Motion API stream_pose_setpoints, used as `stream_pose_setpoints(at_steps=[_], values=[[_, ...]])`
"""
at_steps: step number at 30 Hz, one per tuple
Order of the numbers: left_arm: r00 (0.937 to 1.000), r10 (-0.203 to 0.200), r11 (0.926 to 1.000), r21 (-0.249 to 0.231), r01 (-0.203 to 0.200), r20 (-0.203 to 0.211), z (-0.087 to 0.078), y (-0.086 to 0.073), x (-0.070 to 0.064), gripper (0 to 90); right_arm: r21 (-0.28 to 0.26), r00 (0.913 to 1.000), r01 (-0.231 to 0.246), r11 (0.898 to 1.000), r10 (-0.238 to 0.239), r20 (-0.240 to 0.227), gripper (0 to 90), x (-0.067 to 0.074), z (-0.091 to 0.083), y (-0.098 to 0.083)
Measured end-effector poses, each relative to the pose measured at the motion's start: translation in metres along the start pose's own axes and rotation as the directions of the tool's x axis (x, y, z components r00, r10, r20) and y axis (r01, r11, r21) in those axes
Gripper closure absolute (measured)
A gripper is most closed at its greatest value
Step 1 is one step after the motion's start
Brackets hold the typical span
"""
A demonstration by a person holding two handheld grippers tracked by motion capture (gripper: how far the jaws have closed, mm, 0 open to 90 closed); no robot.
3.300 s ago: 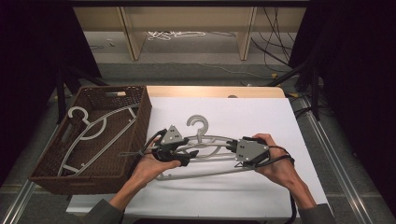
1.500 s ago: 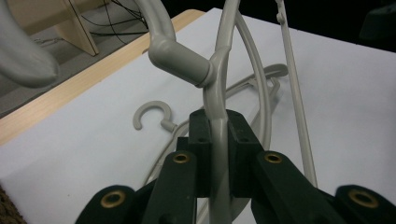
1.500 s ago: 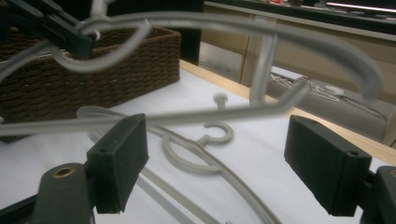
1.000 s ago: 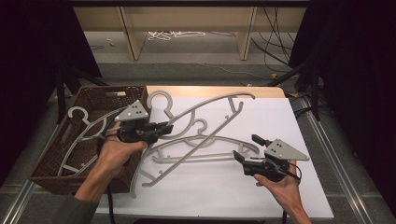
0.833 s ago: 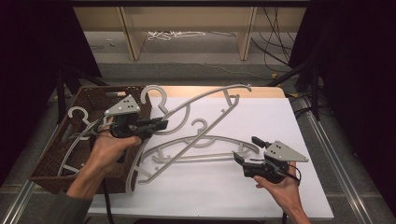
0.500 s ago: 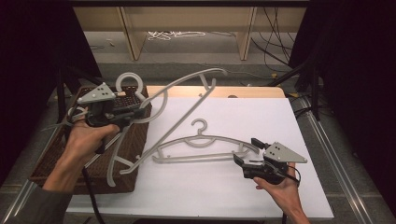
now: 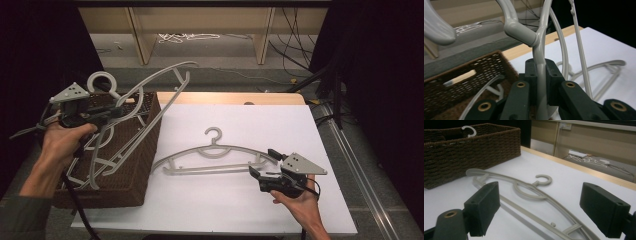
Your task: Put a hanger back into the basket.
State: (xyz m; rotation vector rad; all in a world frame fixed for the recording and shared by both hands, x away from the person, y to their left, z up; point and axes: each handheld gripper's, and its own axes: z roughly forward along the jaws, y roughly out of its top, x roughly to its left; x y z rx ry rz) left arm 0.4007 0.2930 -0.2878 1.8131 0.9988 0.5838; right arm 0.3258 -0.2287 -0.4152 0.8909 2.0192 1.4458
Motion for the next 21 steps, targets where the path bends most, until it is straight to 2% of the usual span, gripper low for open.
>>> stream_pose_setpoints(at_steps=[2,5,7,8,11,12,14,16,17,20,21], values=[[0.9991,0.008,0.9999,0.007,-0.007,-0.041,-0.002,-0.002,0.009,82.1,-0.011,0.9998,0.017,1.0,-0.017,0.003,17.4,-0.001,0.001,0.0],[0.9961,-0.006,0.9999,0.015,0.007,-0.088,-0.004,-0.007,0.022,82.1,-0.021,0.9999,0.014,1.0,-0.014,0.001,17.4,-0.001,0.003,-0.001],[0.9927,-0.006,0.9998,0.02,0.008,-0.12,-0.005,-0.01,0.03,82.1,0.001,1.0,-0.004,1.0,0.004,-0.004,17.4,0.0,0.002,-0.001],[0.9914,-0.006,0.9998,0.02,0.009,-0.13,-0.005,-0.012,0.034,82.1,-0.008,0.9999,0.013,1.0,-0.013,0.003,17.4,-0.001,0.002,-0.001],[0.9861,0.003,0.9994,0.034,0.003,-0.166,-0.005,-0.017,0.045,82.1,0.005,1.0,-0.001,1.0,0.001,-0.005,17.4,0.0,0.002,-0.002],[0.9854,0.003,0.9993,0.037,0.004,-0.17,-0.005,-0.018,0.047,82.2,-0.013,0.9999,0.012,1.0,-0.012,0.005,17.4,-0.001,0.004,-0.002],[0.9817,0.01,0.9989,0.048,-0.001,-0.19,-0.005,-0.02,0.054,82.1,-0.009,0.9999,0.012,1.0,-0.012,0.0,17.4,-0.001,0.004,-0.003],[0.9794,0.012,0.9989,0.047,-0.003,-0.202,-0.004,-0.022,0.058,82.1,-0.015,0.9999,0.006,1.0,-0.006,-0.012,17.4,-0.001,0.006,-0.003],[0.9781,0.013,0.999,0.045,-0.004,-0.208,-0.004,-0.023,0.061,82.1,0.004,0.9998,-0.011,1.0,0.011,-0.014,17.4,0.001,0.005,-0.003],[0.9734,0.017,0.9987,0.05,-0.005,-0.228,-0.004,-0.028,0.067,82.1,0.007,0.9999,-0.006,1.0,0.006,-0.01,17.4,0.0,0.004,-0.003],[0.9715,0.02,0.9984,0.055,-0.007,-0.236,-0.005,-0.031,0.069,82.1,-0.007,0.9999,0.012,1.0,-0.012,-0.005,17.4,-0.001,0.004,-0.003]])
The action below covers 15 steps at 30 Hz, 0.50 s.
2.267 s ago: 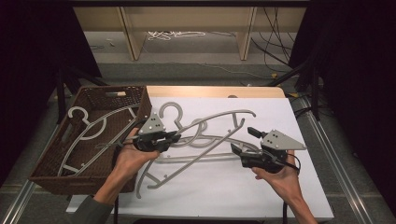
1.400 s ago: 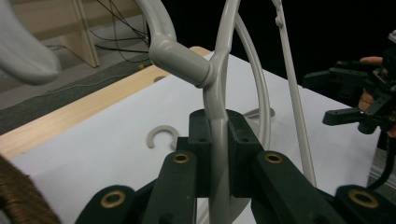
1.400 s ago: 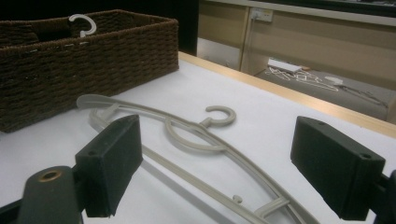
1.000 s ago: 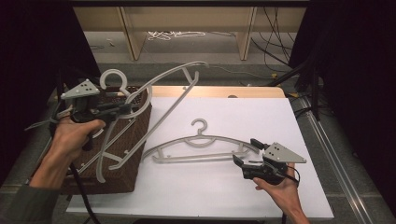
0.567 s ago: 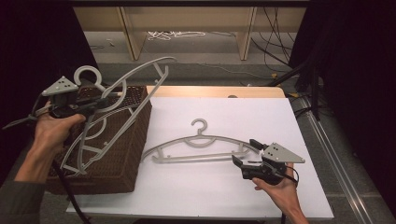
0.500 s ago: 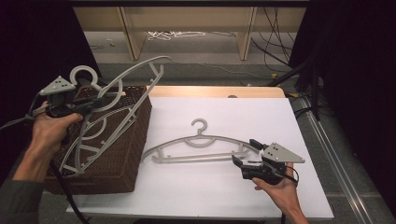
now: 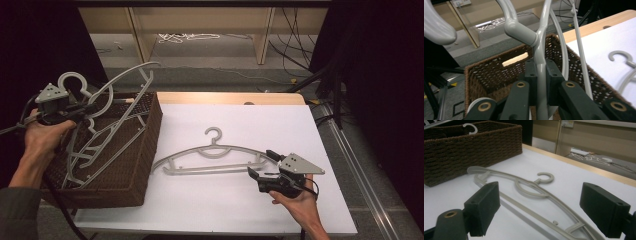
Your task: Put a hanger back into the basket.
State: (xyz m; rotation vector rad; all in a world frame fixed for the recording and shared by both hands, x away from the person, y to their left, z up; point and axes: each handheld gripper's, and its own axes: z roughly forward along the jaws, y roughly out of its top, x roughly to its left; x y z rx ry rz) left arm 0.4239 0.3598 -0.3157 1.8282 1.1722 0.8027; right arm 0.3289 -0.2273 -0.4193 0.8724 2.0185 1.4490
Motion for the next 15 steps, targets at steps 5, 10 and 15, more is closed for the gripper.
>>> stream_pose_setpoints(at_steps=[5,10,15], values=[[0.9995,0.016,0.9996,0.025,-0.016,-0.029,0.002,-0.013,0.007,82.1,0.013,0.9999,-0.017,1.0,0.017,-0.003,17.4,0.001,0.0,0.0],[0.9991,0.031,0.9992,0.027,-0.03,-0.029,0.004,-0.025,0.014,82.1,0.008,1.0,0.002,1.0,-0.002,0.001,17.4,0.001,0.0,0.0],[0.9985,0.048,0.9984,0.031,-0.048,-0.025,0.004,-0.037,0.017,82.1,0.013,0.9998,-0.017,1.0,0.017,-0.006,17.4,0.001,-0.001,0.0]])
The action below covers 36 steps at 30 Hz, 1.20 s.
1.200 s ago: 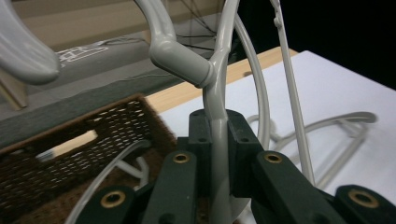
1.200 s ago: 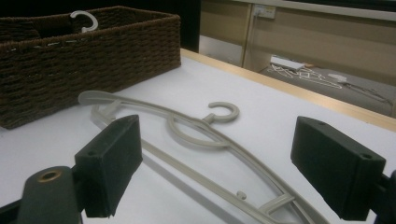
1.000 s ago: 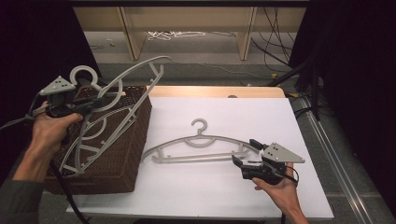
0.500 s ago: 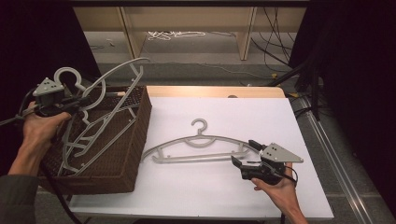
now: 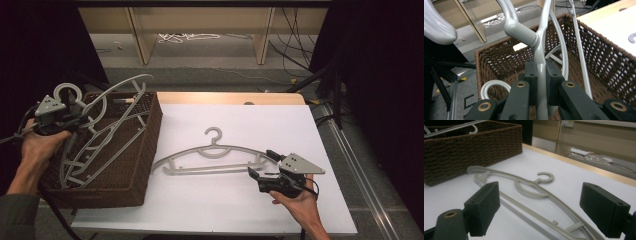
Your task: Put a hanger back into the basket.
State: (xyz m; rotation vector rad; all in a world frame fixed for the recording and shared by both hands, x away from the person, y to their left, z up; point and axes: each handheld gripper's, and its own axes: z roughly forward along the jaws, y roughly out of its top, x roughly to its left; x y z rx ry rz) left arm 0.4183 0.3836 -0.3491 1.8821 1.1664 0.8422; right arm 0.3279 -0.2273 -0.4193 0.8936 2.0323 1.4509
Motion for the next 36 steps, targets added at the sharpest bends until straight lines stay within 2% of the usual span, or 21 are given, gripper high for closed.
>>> stream_pose_setpoints(at_steps=[2,5,7,8,9,13,14,15,17,18,20,21,23,24,26,27,28,30,33,36], values=[[1.0,0.003,1.0,0.003,-0.003,0.002,0.0,-0.005,0.001,82.1,-0.01,0.9998,0.014,1.0,-0.014,0.011,17.4,-0.001,0.001,0.0],[1.0,0.007,0.9996,0.026,-0.007,-0.001,0.0,-0.013,0.001,82.1,0.004,1.0,0.002,1.0,-0.002,0.003,17.4,0.0,0.001,0.0],[0.9998,0.018,0.9988,0.046,-0.018,0.005,0.001,-0.018,0.002,82.1,-0.005,0.9999,0.015,1.0,-0.015,-0.001,17.4,-0.002,0.002,-0.001],[1.0,0.004,0.9991,0.042,-0.004,0.008,0.002,-0.02,0.002,82.1,0.0,0.9999,0.015,1.0,-0.015,0.003,17.4,-0.001,0.002,-0.001],[1.0,0.007,0.9987,0.051,-0.007,0.005,0.002,-0.022,0.002,82.1,0.026,0.9998,0.019,0.999,-0.019,0.007,17.5,-0.002,0.0,0.0],[0.9999,-0.002,0.9982,0.06,0.001,0.011,0.005,-0.028,0.003,82.1,0.028,0.9998,0.02,0.999,-0.021,0.008,17.4,-0.002,0.0,0.0],[0.9997,0.019,0.9968,0.078,-0.02,0.015,0.005,-0.028,0.003,82.1,0.007,0.9999,0.012,1.0,-0.012,0.005,17.5,-0.001,0.002,-0.001],[0.9998,0.014,0.9967,0.079,-0.015,0.016,0.007,-0.028,0.001,82.1,0.014,1.0,-0.001,1.0,0.001,0.002,17.5,-0.001,0.002,-0.001],[0.9993,0.036,0.9935,0.107,-0.037,0.014,0.01,-0.028,-0.001,82.0,0.004,0.9999,0.012,1.0,-0.012,0.006,17.5,-0.001,0.002,-0.002],[0.9973,0.072,0.9874,0.14,-0.073,0.018,0.01,-0.027,0.0,82.0,0.012,1.0,0.001,1.0,-0.001,0.001,17.5,0.0,0.002,-0.002],[0.9972,0.074,0.9849,0.156,-0.075,0.013,0.012,-0.029,0.001,82.1,0.016,1.0,0.0,1.0,0.0,-0.002,17.5,0.0,0.002,-0.001],[0.9971,0.076,0.9839,0.162,-0.076,0.007,0.012,-0.029,0.002,82.1,0.006,0.9999,0.015,1.0,-0.015,0.007,17.5,-0.001,0.002,-0.001],[0.9944,0.106,0.9761,0.191,-0.103,-0.005,0.014,-0.032,0.004,82.0,0.002,0.9999,0.014,1.0,-0.014,0.008,17.5,-0.002,0.002,-0.001],[0.9951,0.099,0.9754,0.198,-0.096,-0.005,0.015,-0.034,0.003,82.0,0.013,1.0,-0.006,1.0,0.006,0.0,17.5,0.0,0.001,-0.001],[0.9952,0.097,0.9757,0.197,-0.096,0.004,0.017,-0.035,0.004,82.0,0.019,1.0,-0.002,1.0,0.002,0.0,17.5,-0.001,0.001,-0.001],[0.9949,0.1,0.9746,0.2,-0.101,0.012,0.018,-0.035,0.003,82.0,0.019,0.9999,0.014,1.0,-0.014,0.009,17.5,-0.002,0.0,-0.001],[0.9945,0.103,0.9734,0.204,-0.104,0.016,0.02,-0.035,0.002,81.9,-0.001,0.9999,0.012,1.0,-0.012,0.004,17.5,-0.002,0.002,-0.001],[0.9931,0.115,0.97,0.213,-0.117,0.024,0.023,-0.035,-0.001,81.9,0.011,1.0,0.0,1.0,0.0,0.004,17.5,-0.001,0.002,-0.001],[0.9909,0.132,0.9647,0.227,-0.134,0.025,0.028,-0.036,-0.006,81.7,0.006,0.9999,0.01,1.0,-0.01,0.005,17.5,-0.001,0.003,-0.002],[0.9904,0.133,0.9607,0.241,-0.138,0.038,0.035,-0.04,-0.011,81.6,0.017,1.0,0.001,1.0,-0.001,-0.003,17.5,0.0,0.002,-0.002]])
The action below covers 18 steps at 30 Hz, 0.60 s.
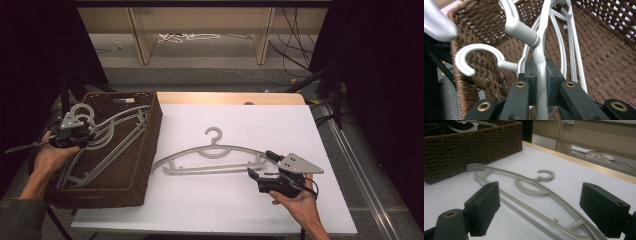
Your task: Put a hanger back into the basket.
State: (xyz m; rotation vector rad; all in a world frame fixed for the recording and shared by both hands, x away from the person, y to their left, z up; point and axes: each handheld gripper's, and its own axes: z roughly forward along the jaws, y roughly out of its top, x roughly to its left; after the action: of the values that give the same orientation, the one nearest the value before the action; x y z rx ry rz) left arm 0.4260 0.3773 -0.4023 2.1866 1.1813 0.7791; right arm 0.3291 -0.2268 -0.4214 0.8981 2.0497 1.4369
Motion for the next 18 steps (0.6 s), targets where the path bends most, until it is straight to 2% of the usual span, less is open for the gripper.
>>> stream_pose_setpoints(at_steps=[2,6,10,12,13,15,18], values=[[0.9998,-0.021,0.9997,0.007,0.021,-0.005,0.005,-0.002,-0.004,81.5,0.001,1.0,-0.001,1.0,0.001,0.002,17.5,0.0,0.0,0.0],[0.9991,-0.04,0.999,0.018,0.041,-0.016,0.007,-0.005,0.0,81.3,-0.01,0.9999,0.011,1.0,-0.011,0.012,17.5,-0.001,0.0,0.0],[0.9977,-0.048,0.997,0.058,0.051,-0.047,0.011,-0.006,0.001,80.2,-0.009,0.9999,0.009,1.0,-0.009,0.009,17.5,-0.001,0.001,0.0],[0.9959,-0.07,0.9943,0.077,0.074,-0.058,0.012,-0.008,0.002,79.5,0.004,1.0,-0.004,1.0,0.004,0.001,17.5,0.0,0.0,0.0],[0.9926,-0.101,0.9916,0.073,0.106,-0.066,0.013,-0.008,0.003,78.6,0.001,0.9999,-0.012,1.0,0.012,-0.009,17.5,0.0,0.001,0.0],[0.9914,-0.097,0.9904,0.09,0.105,-0.087,0.012,-0.009,0.006,75.9,-0.001,1.0,-0.001,1.0,0.001,-0.001,17.5,0.0,0.001,0.0],[0.9866,-0.121,0.9872,0.09,0.131,-0.109,0.008,-0.01,0.007,71.5,-0.007,0.9999,0.01,1.0,-0.01,0.012,17.5,-0.001,0.001,0.0]])
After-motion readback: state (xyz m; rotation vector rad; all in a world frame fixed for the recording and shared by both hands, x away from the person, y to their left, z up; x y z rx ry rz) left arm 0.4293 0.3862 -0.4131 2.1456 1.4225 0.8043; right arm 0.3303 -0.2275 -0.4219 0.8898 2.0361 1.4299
